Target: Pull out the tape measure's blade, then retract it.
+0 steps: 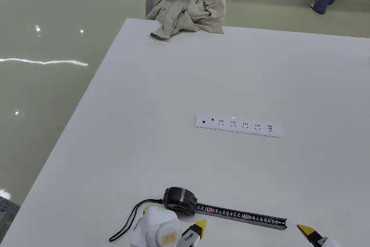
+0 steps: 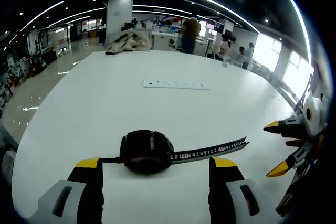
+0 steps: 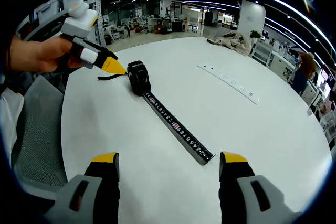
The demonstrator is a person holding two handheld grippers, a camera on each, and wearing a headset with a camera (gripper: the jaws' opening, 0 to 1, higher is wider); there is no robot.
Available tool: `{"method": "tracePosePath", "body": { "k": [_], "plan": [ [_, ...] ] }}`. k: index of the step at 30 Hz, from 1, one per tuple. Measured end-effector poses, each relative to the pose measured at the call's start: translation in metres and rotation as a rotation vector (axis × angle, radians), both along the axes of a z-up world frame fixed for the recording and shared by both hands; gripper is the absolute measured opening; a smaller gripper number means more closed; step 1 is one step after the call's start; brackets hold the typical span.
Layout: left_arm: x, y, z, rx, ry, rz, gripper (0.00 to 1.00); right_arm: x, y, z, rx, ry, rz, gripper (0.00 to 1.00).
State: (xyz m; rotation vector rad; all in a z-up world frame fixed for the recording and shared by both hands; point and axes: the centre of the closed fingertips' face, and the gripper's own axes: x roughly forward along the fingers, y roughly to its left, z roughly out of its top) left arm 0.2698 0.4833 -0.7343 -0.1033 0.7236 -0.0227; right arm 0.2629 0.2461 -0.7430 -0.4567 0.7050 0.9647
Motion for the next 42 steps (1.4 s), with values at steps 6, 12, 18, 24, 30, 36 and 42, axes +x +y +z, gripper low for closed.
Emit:
{"method": "tracePosePath", "body": {
  "k": [6, 12, 18, 24, 30, 36, 42],
  "plan": [
    [0.007, 0.000, -0.007, 0.008, 0.006, 0.015, 0.80, 0.008, 0.002, -0.003, -0.015, -0.013, 0.060, 0.77],
    [0.012, 0.000, -0.013, 0.011, 0.010, 0.025, 0.79, 0.015, 0.003, -0.007, -0.036, -0.021, 0.114, 0.73],
    [0.015, 0.006, -0.024, 0.013, 0.015, 0.046, 0.79, 0.023, 0.004, -0.020, -0.085, -0.009, 0.182, 0.73],
    [0.021, 0.007, -0.028, -0.002, 0.011, 0.051, 0.79, 0.035, 0.006, -0.025, -0.129, -0.018, 0.249, 0.69],
    [0.027, 0.006, -0.028, -0.001, 0.008, 0.061, 0.79, 0.044, 0.004, -0.035, -0.164, -0.006, 0.302, 0.67],
    [0.031, 0.005, -0.032, 0.008, 0.013, 0.066, 0.77, 0.049, -0.002, -0.042, -0.191, 0.010, 0.333, 0.65],
    [0.032, 0.006, -0.044, 0.006, 0.038, 0.071, 0.76, 0.050, -0.004, -0.050, -0.206, 0.039, 0.362, 0.62]
  ]
}}
